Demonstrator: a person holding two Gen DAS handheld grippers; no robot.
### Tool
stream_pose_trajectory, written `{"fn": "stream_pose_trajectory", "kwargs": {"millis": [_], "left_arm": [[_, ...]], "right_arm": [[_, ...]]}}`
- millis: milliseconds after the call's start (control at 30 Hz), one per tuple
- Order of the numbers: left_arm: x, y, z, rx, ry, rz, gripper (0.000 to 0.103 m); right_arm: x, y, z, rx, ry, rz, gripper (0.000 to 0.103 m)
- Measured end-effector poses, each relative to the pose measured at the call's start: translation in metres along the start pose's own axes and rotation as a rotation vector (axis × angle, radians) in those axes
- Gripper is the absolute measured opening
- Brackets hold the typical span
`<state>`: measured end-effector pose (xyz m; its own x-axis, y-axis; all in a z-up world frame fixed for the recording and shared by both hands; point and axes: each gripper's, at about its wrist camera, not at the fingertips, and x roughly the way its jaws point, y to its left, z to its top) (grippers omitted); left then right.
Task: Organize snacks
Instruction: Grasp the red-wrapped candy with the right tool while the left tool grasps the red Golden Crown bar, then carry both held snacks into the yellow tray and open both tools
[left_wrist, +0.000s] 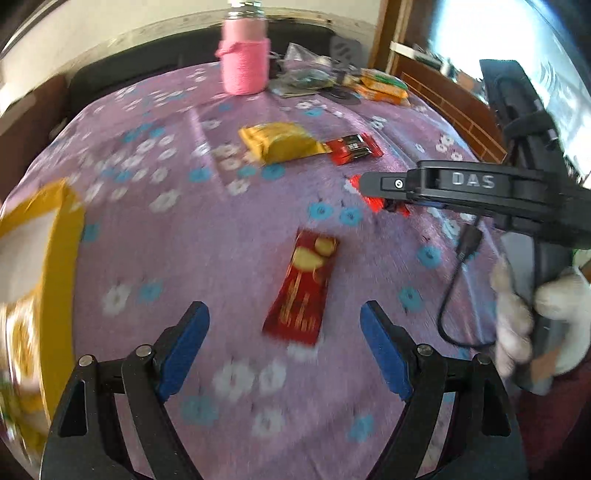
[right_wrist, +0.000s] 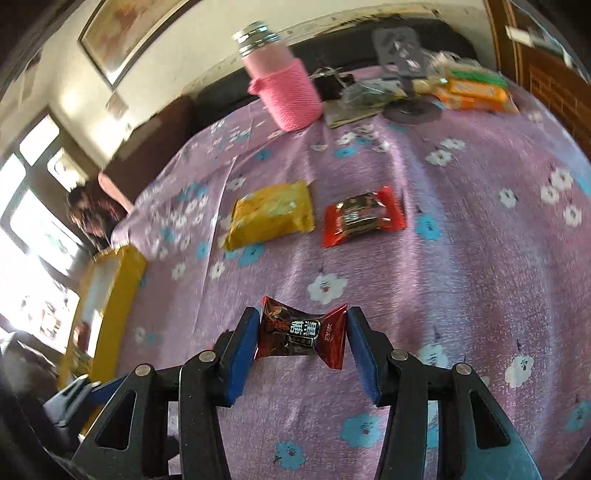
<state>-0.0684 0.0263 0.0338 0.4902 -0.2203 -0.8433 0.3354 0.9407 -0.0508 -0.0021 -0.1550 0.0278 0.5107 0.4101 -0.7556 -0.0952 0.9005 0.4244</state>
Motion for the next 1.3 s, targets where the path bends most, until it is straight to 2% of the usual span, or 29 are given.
{"fn": "stream_pose_trajectory", "kwargs": {"millis": [67,100,233,500,800,933,1067,1167,1300], "left_arm": [[0.012,-0.001,0.007,0.03,0.005,0.006,0.078],[0.018,-0.001,0.009,0.044,0.012,0.009,0.059],[0.023,-0.004,0.014,0.089,0.006,0.027,0.025],[0.01,0.004,0.009,0.028,-0.022,-0.001,0.024],[-0.049,0.031,-0.006,-0.084,-0.119,-0.028,0.024],[-0.093,0.066,-0.026,-0.169,-0.188,0.021,0.024],[-0.13,0.113,-0.054,-0.275,-0.232,0.103,0.024],[-0.149,0.148,-0.079,-0.351,-0.247,0.153,0.025],[-0.159,0.181,-0.103,-0.419,-0.257,0.191,0.025]], "right_arm": [[0.004,-0.007,0.001,0.04,0.009,0.021,0.05],[0.005,-0.01,0.002,0.055,0.012,0.029,0.05],[0.003,-0.013,0.003,0.072,-0.001,0.038,0.05],[-0.002,-0.001,0.001,0.028,-0.04,0.049,0.05],[-0.005,0.008,-0.001,0.009,-0.07,0.095,0.05],[-0.008,0.012,-0.003,0.003,-0.086,0.107,0.05],[-0.013,0.025,-0.007,-0.02,-0.111,0.127,0.05],[-0.016,0.048,-0.012,-0.068,-0.122,0.133,0.05],[-0.014,0.092,-0.026,-0.141,-0.09,0.168,0.05]]}}
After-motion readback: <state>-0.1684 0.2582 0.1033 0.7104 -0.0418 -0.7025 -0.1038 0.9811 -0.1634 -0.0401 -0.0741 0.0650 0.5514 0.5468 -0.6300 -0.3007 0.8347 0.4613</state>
